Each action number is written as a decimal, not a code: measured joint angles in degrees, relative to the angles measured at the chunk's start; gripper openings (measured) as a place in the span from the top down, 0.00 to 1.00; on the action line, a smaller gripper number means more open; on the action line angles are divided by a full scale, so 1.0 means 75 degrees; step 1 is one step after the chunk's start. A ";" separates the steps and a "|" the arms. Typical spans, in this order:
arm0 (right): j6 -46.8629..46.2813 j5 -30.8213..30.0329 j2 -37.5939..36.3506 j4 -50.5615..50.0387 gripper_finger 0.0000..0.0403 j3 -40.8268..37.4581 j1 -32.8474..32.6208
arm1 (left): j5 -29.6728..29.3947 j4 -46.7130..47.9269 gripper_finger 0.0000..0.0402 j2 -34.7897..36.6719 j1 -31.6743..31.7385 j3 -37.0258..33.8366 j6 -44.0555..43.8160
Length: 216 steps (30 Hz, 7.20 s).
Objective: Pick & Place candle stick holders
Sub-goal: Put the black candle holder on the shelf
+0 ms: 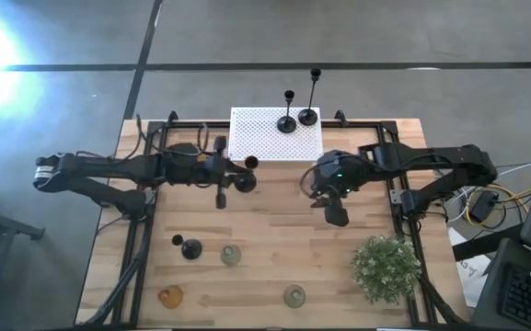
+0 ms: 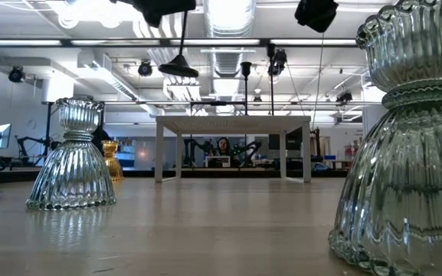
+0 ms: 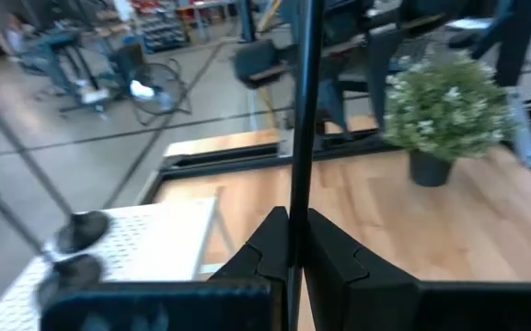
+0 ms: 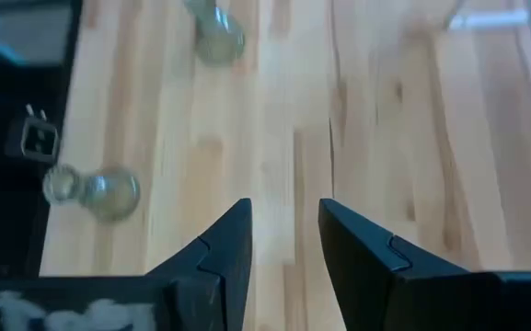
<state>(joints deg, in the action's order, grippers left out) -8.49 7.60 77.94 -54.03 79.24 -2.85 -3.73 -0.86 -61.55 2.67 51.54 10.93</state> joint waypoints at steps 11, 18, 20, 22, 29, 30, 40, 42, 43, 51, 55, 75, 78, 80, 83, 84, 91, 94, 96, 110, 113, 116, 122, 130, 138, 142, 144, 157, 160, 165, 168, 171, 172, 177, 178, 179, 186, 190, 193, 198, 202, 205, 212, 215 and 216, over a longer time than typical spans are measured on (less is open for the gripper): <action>0.0329 0.0195 -0.2962 0.4021 0.77 -0.3788 0.0017 | -0.0121 -0.0444 0.95 0.0516 0.1292 -0.0381 0.0275; 0.0406 -0.0102 -0.3665 0.5686 0.78 -0.5114 0.0017 | 0.0388 -0.1479 0.95 0.0033 0.2626 -0.0408 -0.0016; 0.0524 -0.0476 -0.3725 0.5962 0.78 -0.5367 0.0017 | 0.0443 -0.1897 0.95 -0.0119 0.2972 -0.0422 -0.0197; 0.0727 -0.0867 -0.3737 0.6196 0.78 -0.5569 0.0020 | 0.0692 -0.2438 0.95 -0.0342 0.3300 -0.0422 -0.0372; 0.1095 -0.1074 -0.3687 0.7198 0.79 -0.6014 0.0058 | 0.0951 -0.3249 0.95 -0.1267 0.4001 -0.0422 -0.0780; 0.1144 -0.1076 -0.3685 0.7302 0.79 -0.6073 0.0058 | 0.0899 -0.3297 0.95 -0.1379 0.4072 -0.0422 -0.0779; 0.1393 -0.1090 -0.3749 0.7509 0.83 -0.6357 0.0067 | 0.0766 -0.4133 0.95 -0.1823 0.4509 -0.0422 -0.1223; 0.1390 -0.1091 -0.3781 0.7477 0.83 -0.6353 0.0067 | 0.0629 -0.4220 0.95 -0.1936 0.4539 -0.0422 -0.1223; 0.1390 -0.1093 -0.3784 0.7474 0.83 -0.6353 0.0067 | 0.0566 -0.4227 0.95 -0.2009 0.4565 -0.0422 -0.1225; 0.1360 -0.1090 -0.3813 0.7486 0.83 -0.6353 0.0070 | 0.0356 -0.4421 0.95 -0.2524 0.4805 -0.0418 -0.1316; 0.1361 -0.1090 -0.3816 0.7489 0.83 -0.6353 0.0070 | 0.0350 -0.4545 0.95 -0.2799 0.4870 -0.0241 -0.1319; 0.1335 -0.1044 -0.3775 0.7465 0.83 -0.6353 0.0073 | 0.0335 -0.4194 0.95 -0.3275 0.5101 0.0178 -0.1281; 0.1338 -0.1044 -0.3772 0.7465 0.83 -0.6353 0.0073 | 0.0338 -0.4118 0.95 -0.3275 0.5133 0.0167 -0.1284; 0.1342 -0.1043 -0.3775 0.7470 0.83 -0.6353 0.0073 | 0.0338 -0.4083 0.95 -0.3269 0.5145 0.0167 -0.1296; 0.1338 -0.1041 -0.3775 0.7471 0.83 -0.6353 0.0073 | 0.0341 -0.4080 0.95 -0.3269 0.5147 0.0167 -0.1299; 0.1341 -0.1041 -0.3772 0.7474 0.83 -0.6353 0.0073 | 0.0341 -0.4078 0.95 -0.3269 0.5147 0.0167 -0.1304; 0.1341 -0.1041 -0.3772 0.7480 0.83 -0.6353 0.0073 | 0.0438 -0.4028 0.95 -0.3260 0.5153 0.0167 -0.1477; 0.1355 -0.1040 -0.3772 0.7480 0.83 -0.6353 0.0073 | 0.0533 -0.4019 0.95 -0.3260 0.5153 0.0167 -0.1502; 0.1355 -0.1040 -0.3772 0.7480 0.83 -0.6353 0.0073 | 0.0557 -0.4014 0.95 -0.3260 0.5153 0.0167 -0.1532; 0.1355 -0.1038 -0.3772 0.7480 0.83 -0.6353 0.0073 | 0.0568 -0.3879 0.95 -0.3245 0.5153 0.0167 -0.1760; 0.1355 -0.1038 -0.3772 0.7480 0.83 -0.6353 0.0073 | 0.0571 -0.3870 0.95 -0.3245 0.5153 0.0167 -0.1763; 0.1355 -0.1038 -0.3772 0.7480 0.83 -0.6353 0.0070 | 0.0582 -0.3858 0.93 -0.3245 0.5150 0.0167 -0.1806; 0.1355 -0.1038 -0.3772 0.7480 0.83 -0.6353 0.0070 | 0.0624 -0.3644 0.75 -0.3291 0.5147 0.0123 -0.2048; 0.1335 -0.1032 -0.3772 0.7465 0.83 -0.6353 0.0067 | 0.0592 -0.3411 0.58 -0.3172 0.5174 0.0138 -0.2105; 0.1236 -0.1021 -0.3769 0.7399 0.83 -0.6397 0.0067 | 0.0545 -0.1471 0.51 -0.1901 0.5182 0.0138 -0.1606; 0.1183 -0.1018 -0.3769 0.7403 0.83 -0.6397 0.0067 | 0.0546 -0.0282 0.50 -0.0865 0.5182 0.0138 -0.1493; 0.1167 -0.1018 -0.3769 0.7404 0.83 -0.6397 0.0070 | 0.0563 0.0381 0.50 -0.0282 0.5180 0.0141 -0.1462; 0.1095 -0.1026 -0.3769 0.7422 0.83 -0.6406 0.0070 | 0.2221 0.5313 0.52 0.3372 0.5113 0.0152 -0.1839; 0.0985 -0.1032 -0.3769 0.7429 0.83 -0.6407 0.0070 | 0.2449 0.6655 0.52 0.4076 0.5092 0.0152 -0.2158; 0.0929 -0.1037 -0.3769 0.7478 0.83 -0.6412 0.0070 | 0.2907 0.8035 0.52 0.5163 0.5080 0.0035 -0.2921; 0.0889 -0.1039 -0.3769 0.7490 0.83 -0.6412 0.0070 | 0.3170 0.8558 0.52 0.5863 0.5080 -0.0119 -0.3455; 0.0751 -0.1167 -0.3769 0.7512 0.83 -0.6412 0.0070 | 0.3628 0.8678 0.52 0.6528 0.5080 -0.0512 -0.4153; 0.0727 -0.1261 -0.3769 0.7512 0.83 -0.6412 0.0073 | 0.3833 0.8553 0.52 0.6770 0.5080 -0.0631 -0.4333; 0.0683 -0.1443 -0.3769 0.7515 0.83 -0.6412 0.0073 | 0.4723 0.7326 0.52 0.7735 0.5086 -0.1528 -0.4962; 0.0606 -0.1443 -0.3769 0.7518 0.83 -0.6412 0.0073 | 0.4933 0.7214 0.52 0.7868 0.5086 -0.1694 -0.5035; 0.0530 -0.1440 -0.3769 0.7515 0.83 -0.6412 0.0073 | 0.5052 0.7151 0.52 0.7968 0.5085 -0.1817 -0.5085; 0.0386 -0.1610 -0.3778 0.7466 0.83 -0.6426 0.0074 | 0.5429 0.7313 0.52 0.8176 0.5090 -0.2653 -0.4828; 0.0373 -0.1185 -0.3851 0.7447 0.83 -0.6427 0.0121 | 0.5477 0.7065 0.52 0.8184 0.5092 -0.2876 -0.4530; 0.0162 -0.0594 -0.4076 0.7330 0.83 -0.6432 0.0244 | 0.5523 0.7010 0.52 0.8184 0.5092 -0.2908 -0.4173; -0.0319 -0.0673 -0.4754 0.6306 0.83 -0.6438 0.0499 | 0.5625 0.7054 0.52 0.8185 0.5092 -0.2890 -0.3720; -0.0498 -0.1480 -0.5222 0.5918 0.83 -0.6455 0.0542 | 0.5559 0.7014 0.52 0.8190 0.5092 -0.3089 -0.3424; -0.0318 -0.2167 -0.5482 0.5919 0.83 -0.6455 0.0539 | 0.5332 0.6719 0.52 0.8189 0.5089 -0.3155 -0.3637; -0.0070 -0.3037 -0.5697 0.6077 0.83 -0.6432 0.0532 | 0.4503 0.4851 0.52 0.8138 0.5092 -0.3170 -0.4342; -0.0070 -0.3037 -0.5654 0.6099 0.83 -0.6432 0.0533 | 0.4401 0.3405 0.52 0.7890 0.5086 -0.3179 -0.4425; -0.0070 -0.3038 -0.5619 0.6099 0.83 -0.6432 0.0533 | 0.4204 0.3023 0.52 0.7778 0.5086 -0.3176 -0.4412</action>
<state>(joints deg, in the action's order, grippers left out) -9.02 -15.19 35.80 -8.29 31.00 1.15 27.81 21.81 -3.21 40.82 27.72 -22.16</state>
